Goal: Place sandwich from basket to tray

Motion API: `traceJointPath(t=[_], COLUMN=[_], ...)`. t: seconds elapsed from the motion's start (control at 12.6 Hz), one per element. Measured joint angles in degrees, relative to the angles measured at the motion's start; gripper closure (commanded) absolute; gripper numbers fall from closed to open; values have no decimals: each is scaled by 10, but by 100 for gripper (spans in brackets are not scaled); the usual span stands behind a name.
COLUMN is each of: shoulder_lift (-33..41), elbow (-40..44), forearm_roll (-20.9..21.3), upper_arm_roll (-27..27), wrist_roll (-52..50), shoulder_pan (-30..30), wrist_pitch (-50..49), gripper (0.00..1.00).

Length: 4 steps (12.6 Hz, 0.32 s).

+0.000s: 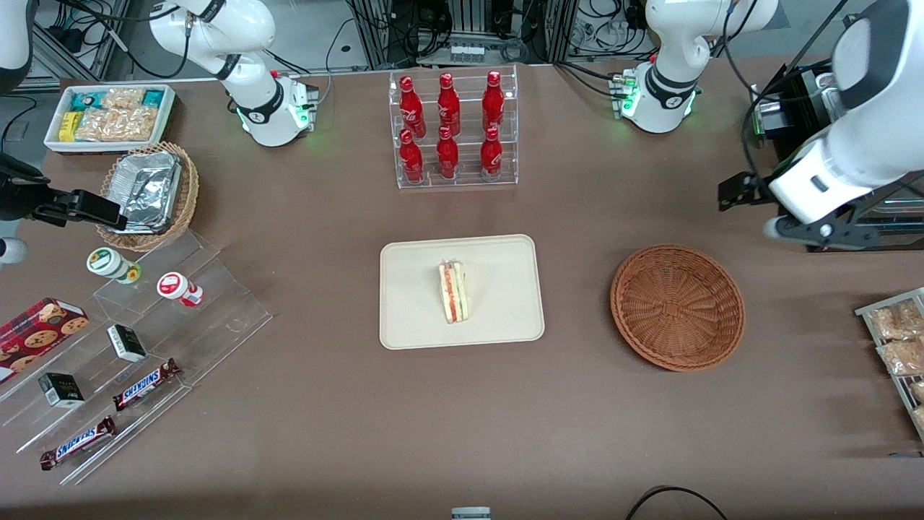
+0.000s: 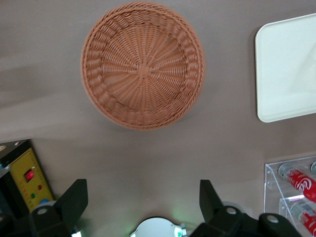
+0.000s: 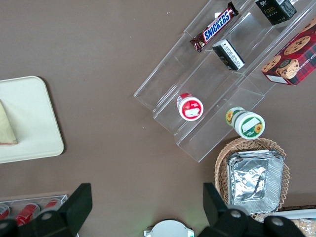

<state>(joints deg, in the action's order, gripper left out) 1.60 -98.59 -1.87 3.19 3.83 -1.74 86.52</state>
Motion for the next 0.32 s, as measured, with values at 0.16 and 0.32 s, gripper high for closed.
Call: traceJointPath(t=[0.16,0.32], shoulder_lift=[14,19], elbow=[5,16], forearm_roll=[2,11], upper_arm_roll=[3,9], wrist_roll=[11,12], shoulder_pan=[18,31], wrist_pitch=[-27,-42], gripper=[0,0])
